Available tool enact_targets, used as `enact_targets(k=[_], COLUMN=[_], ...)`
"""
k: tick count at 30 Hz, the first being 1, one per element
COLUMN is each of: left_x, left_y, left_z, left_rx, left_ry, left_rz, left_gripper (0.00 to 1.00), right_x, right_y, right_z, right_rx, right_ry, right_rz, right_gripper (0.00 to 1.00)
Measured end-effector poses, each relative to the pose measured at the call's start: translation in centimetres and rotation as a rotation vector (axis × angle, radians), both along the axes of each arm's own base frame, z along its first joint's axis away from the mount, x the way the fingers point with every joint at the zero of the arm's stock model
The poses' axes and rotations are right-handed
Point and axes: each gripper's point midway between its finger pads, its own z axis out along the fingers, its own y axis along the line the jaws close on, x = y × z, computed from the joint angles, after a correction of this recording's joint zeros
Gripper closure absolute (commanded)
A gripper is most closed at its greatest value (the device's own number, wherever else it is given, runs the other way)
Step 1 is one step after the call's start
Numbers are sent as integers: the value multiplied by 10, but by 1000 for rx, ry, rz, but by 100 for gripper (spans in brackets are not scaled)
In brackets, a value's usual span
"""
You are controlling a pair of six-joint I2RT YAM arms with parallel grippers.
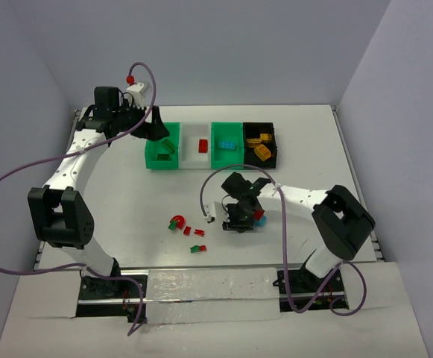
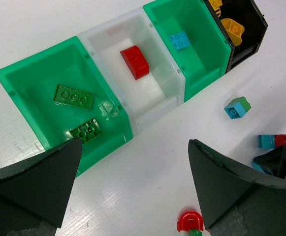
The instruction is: Sort the legos into containers by color
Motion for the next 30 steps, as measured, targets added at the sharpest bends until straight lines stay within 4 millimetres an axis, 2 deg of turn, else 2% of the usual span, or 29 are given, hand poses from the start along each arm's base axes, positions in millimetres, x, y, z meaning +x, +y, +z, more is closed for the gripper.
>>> enact_targets(k=[3, 5, 7, 9, 11, 13, 14, 16, 19, 21, 23, 24, 26, 27, 30], left_x=[-1, -3, -5, -8, -11, -15, -16, -19, -21, -22, -22, -22, -22, -22, -22], left_y=[0, 0, 1, 0, 0, 1, 1, 2, 2, 2, 2, 2, 2, 2, 2], left_z=[-2, -6, -10, -13, -15, -14, -13, -10, -6, -5, -4, -4, -5, -5, -6], left_rx=[0, 0, -2, -11, -17, -23, -24, -26, -29, -29, -30, -30, -31, -31, -31], left_ry=[3, 13, 23, 34, 40, 41, 39, 34, 19, 14, 8, 7, 7, 8, 7], left_rz=[1, 2, 5, 13, 18, 23, 25, 29, 32, 34, 34, 35, 36, 36, 36], left_gripper=[1, 1, 1, 1, 1, 1, 1, 1, 1, 1, 1, 1, 1, 1, 1], right_x=[6, 21, 42, 77, 122, 171, 194, 231, 273, 289, 295, 296, 298, 299, 301], right_y=[3, 15, 30, 49, 65, 74, 75, 73, 61, 51, 44, 41, 40, 40, 41], right_z=[11, 31, 57, 94, 132, 159, 167, 168, 144, 122, 101, 93, 83, 81, 82], right_rx=[9, 51, 114, 209, 313, 395, 424, 450, 428, 390, 357, 342, 324, 321, 323], right_ry=[-21, -59, -101, -160, -233, -293, -315, -330, -324, -311, -290, -280, -268, -266, -267], right_rz=[-12, -37, -83, -161, -255, -370, -429, -535, -680, -754, -802, -818, -835, -838, -838], right_gripper=[93, 100, 100, 100, 100, 100, 100, 100, 99, 95, 91, 82, 40, 26, 17])
